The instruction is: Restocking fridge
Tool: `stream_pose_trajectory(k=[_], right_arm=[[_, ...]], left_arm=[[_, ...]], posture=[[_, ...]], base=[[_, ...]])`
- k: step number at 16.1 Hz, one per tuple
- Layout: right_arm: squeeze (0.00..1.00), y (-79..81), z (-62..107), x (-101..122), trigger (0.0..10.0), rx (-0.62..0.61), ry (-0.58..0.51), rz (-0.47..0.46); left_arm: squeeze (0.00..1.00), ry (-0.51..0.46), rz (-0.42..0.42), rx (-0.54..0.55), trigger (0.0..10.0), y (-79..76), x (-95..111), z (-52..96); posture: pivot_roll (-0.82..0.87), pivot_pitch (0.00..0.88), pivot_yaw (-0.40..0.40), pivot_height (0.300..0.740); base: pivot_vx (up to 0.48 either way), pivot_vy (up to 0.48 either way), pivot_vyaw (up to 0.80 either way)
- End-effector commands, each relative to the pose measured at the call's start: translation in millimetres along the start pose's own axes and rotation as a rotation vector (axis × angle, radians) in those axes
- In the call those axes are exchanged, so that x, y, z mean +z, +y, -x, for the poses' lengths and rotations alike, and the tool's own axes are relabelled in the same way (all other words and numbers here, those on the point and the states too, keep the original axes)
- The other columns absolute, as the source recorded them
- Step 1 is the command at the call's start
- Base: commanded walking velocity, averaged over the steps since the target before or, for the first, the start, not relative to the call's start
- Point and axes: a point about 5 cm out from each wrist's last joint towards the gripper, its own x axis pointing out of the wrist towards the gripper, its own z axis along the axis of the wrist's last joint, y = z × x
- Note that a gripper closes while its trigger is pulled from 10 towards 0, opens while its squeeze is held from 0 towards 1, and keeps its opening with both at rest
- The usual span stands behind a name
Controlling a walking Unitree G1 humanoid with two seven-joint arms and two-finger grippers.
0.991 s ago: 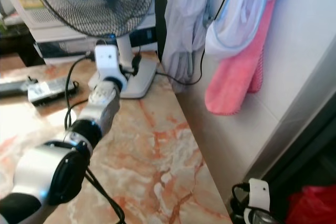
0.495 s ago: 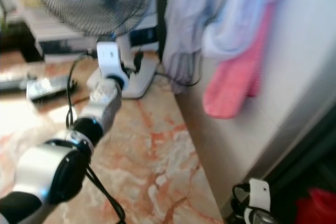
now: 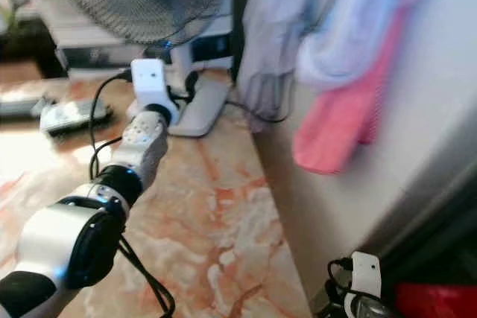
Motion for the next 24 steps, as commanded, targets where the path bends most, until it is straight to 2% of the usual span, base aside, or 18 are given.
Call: stream_pose_trajectory(k=[1,24], right_arm=[[0.0,-0.4,0.1,-0.1,10.0,0.0,-0.001,-0.004],[0.0,-0.5,0.1,-0.2,10.0,0.001,-0.001,-0.004]], left_arm=[[0.0,-0.002,-0.013,-0.014,10.0,-3.2,1.8,-0.8],[0.0,-0.002,-0.013,-0.014,10.0,-3.4,1.8,-0.8]], posture=[[0.05,0.0,-0.019,0.74],[0.05,0.0,-0.019,0.74]], base=[[0.304,0.0,0.0],[0.304,0.0,0.0]])
